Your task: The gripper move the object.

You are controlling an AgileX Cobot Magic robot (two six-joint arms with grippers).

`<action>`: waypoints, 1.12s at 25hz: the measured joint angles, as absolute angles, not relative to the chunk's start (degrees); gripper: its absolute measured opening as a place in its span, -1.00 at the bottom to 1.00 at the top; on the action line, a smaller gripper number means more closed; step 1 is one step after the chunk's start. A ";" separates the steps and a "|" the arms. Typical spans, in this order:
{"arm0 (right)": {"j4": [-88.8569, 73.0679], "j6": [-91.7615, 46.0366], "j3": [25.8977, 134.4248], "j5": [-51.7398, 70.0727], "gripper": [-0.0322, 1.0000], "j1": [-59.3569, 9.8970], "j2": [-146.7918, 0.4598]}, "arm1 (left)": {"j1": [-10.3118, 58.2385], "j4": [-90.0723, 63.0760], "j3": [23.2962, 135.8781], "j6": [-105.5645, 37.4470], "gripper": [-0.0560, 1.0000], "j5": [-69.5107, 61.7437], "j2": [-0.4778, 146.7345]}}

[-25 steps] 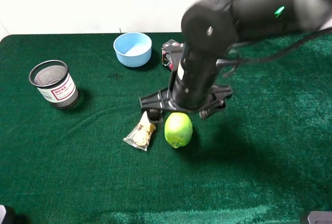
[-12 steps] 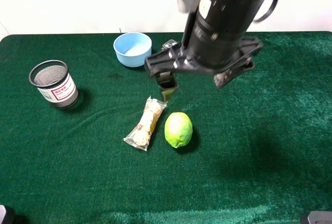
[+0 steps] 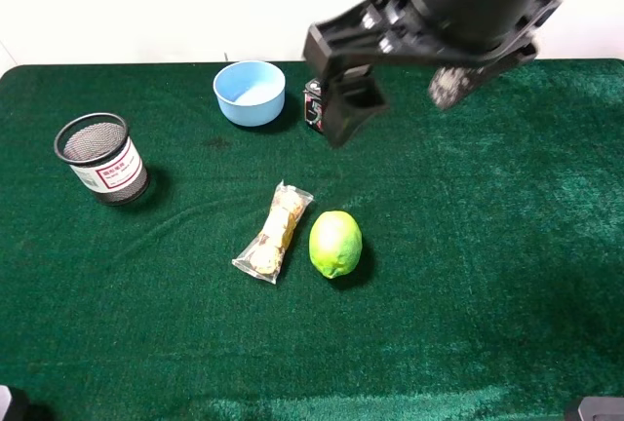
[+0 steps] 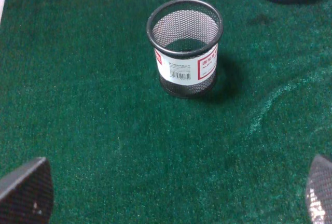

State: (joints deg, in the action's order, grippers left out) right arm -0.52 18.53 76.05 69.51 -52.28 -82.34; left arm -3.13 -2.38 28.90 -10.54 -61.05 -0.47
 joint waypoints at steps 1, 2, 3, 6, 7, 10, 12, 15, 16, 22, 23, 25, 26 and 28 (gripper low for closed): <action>-0.52 17.67 76.05 69.55 0.40 -52.28 -81.37 | -3.13 -2.38 28.90 -10.54 0.98 -61.05 -0.47; -0.52 16.85 76.05 69.55 0.40 -52.28 -80.15 | -3.13 -2.38 28.90 -10.49 0.98 -61.05 -0.47; -0.52 16.19 76.05 69.58 0.40 -52.28 -78.88 | -3.13 -2.38 28.90 -10.42 0.98 -61.05 -0.47; 0.35 13.86 76.05 69.62 0.40 -52.28 -75.42 | -3.13 -2.38 28.90 -10.42 0.98 -61.05 -0.47; 1.14 13.43 76.05 69.64 0.40 -52.28 -74.25 | -3.13 -2.38 28.90 -10.42 0.98 -61.05 -0.47; 4.68 12.82 76.05 69.68 0.40 -52.28 -71.03 | -3.13 -2.38 28.90 -10.42 0.98 -61.05 -0.47; 7.87 12.68 75.82 69.68 0.40 -52.28 -68.89 | -3.13 -2.38 28.90 -10.42 0.98 -61.05 -0.47; 11.47 12.63 74.54 69.71 0.40 -52.28 -65.51 | -3.13 -2.38 28.90 -10.42 0.98 -61.05 -0.47; 12.04 12.63 73.86 69.71 0.40 -52.28 -64.65 | -3.13 -2.38 28.90 -10.42 0.98 -61.05 -0.47; 12.44 12.45 68.03 69.71 0.40 -51.58 -57.87 | -3.13 -2.38 28.90 -10.48 0.98 -61.05 -0.47; 12.05 12.45 66.81 69.71 0.40 -50.29 -56.82 | -3.13 -2.38 28.90 -10.48 0.98 -61.05 -0.47; 10.84 12.45 64.33 69.75 0.40 -45.85 -54.17 | -3.13 -2.38 28.90 -10.48 0.98 -61.05 -0.47; 10.29 12.45 63.26 69.75 0.40 -43.39 -52.93 | -3.13 -2.38 28.90 -10.48 0.98 -61.05 -0.47; 9.62 12.45 60.52 69.75 0.40 -36.66 -49.50 | -3.13 -2.38 28.90 -10.48 0.98 -61.05 -0.47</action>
State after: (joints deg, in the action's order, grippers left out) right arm 9.62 12.45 60.52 69.75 -36.66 -49.50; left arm -3.13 -2.38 28.90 -10.48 -61.05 -0.47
